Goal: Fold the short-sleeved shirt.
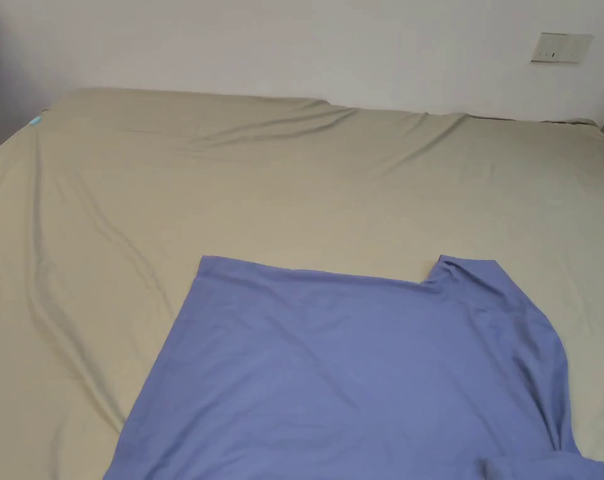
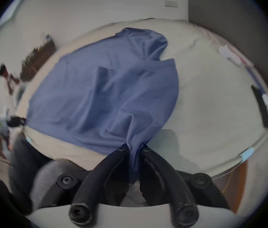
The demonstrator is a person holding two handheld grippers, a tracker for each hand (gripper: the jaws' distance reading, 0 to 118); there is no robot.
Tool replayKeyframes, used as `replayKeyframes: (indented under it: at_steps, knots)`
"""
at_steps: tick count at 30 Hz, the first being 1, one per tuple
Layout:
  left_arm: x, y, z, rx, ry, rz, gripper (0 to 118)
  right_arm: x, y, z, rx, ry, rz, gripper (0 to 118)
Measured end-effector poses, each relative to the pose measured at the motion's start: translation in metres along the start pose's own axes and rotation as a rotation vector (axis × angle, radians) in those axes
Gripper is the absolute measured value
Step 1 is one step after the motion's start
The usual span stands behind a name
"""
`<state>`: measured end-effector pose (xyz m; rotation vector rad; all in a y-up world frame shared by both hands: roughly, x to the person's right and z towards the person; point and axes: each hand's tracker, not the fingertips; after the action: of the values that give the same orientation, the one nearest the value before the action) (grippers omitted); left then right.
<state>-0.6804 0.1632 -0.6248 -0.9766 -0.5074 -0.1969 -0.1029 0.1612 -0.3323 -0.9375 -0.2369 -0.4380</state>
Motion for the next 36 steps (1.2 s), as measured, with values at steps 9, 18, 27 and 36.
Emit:
replayKeyframes:
  at_steps: [9, 18, 27, 36]
  knots:
    - [0.001, 0.031, 0.008, 0.014, -0.078, 0.154, 8, -0.006, 0.024, 0.032, 0.124, 0.044, -0.061, 8]
    - [-0.006, 0.120, -0.022, -0.010, -0.090, 0.186, 7, 0.008, 0.122, 0.012, 0.177, 0.050, -0.162, 8]
    - [-0.007, 0.232, -0.135, -0.123, 0.023, 0.196, 9, 0.006, 0.220, -0.125, 0.072, -0.231, 0.028, 75]
    - [0.007, 0.199, -0.083, -0.003, 0.076, 0.033, 57, -0.030, 0.181, -0.030, 0.259, -0.289, 0.255, 90]
